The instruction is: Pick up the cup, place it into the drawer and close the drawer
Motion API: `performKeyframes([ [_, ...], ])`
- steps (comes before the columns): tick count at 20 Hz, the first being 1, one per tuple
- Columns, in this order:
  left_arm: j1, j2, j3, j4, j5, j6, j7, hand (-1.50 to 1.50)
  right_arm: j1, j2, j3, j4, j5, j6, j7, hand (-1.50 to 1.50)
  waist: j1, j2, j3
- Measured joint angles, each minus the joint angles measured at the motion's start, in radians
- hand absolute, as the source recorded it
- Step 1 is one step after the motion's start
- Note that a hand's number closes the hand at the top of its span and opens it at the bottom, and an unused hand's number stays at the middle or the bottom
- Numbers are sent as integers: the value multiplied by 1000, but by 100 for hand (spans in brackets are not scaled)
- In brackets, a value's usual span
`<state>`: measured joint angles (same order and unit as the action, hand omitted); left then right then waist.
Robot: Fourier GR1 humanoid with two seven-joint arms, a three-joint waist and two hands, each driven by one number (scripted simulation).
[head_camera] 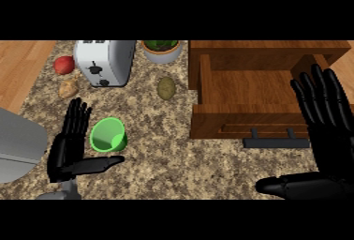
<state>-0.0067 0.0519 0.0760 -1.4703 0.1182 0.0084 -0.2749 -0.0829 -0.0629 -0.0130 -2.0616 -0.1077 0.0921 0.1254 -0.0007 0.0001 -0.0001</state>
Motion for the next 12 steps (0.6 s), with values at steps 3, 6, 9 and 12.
performKeyframes([
  [3,-12,-4,14,86,-4,-7,-65,-150,-10,-11,-12,-27,-18,1,38,-150,-1,0,0],
  [6,-29,4,28,162,-7,-20,-112,-150,-5,-9,-7,-30,-11,3,35,-150,-1,0,0],
  [9,-39,28,55,219,11,-54,-144,-150,8,-14,-20,-17,-20,20,10,-150,-1,0,0],
  [12,-63,18,59,300,1,-50,-198,-150,-20,-12,-21,-16,-24,9,32,-150,-1,0,0],
])
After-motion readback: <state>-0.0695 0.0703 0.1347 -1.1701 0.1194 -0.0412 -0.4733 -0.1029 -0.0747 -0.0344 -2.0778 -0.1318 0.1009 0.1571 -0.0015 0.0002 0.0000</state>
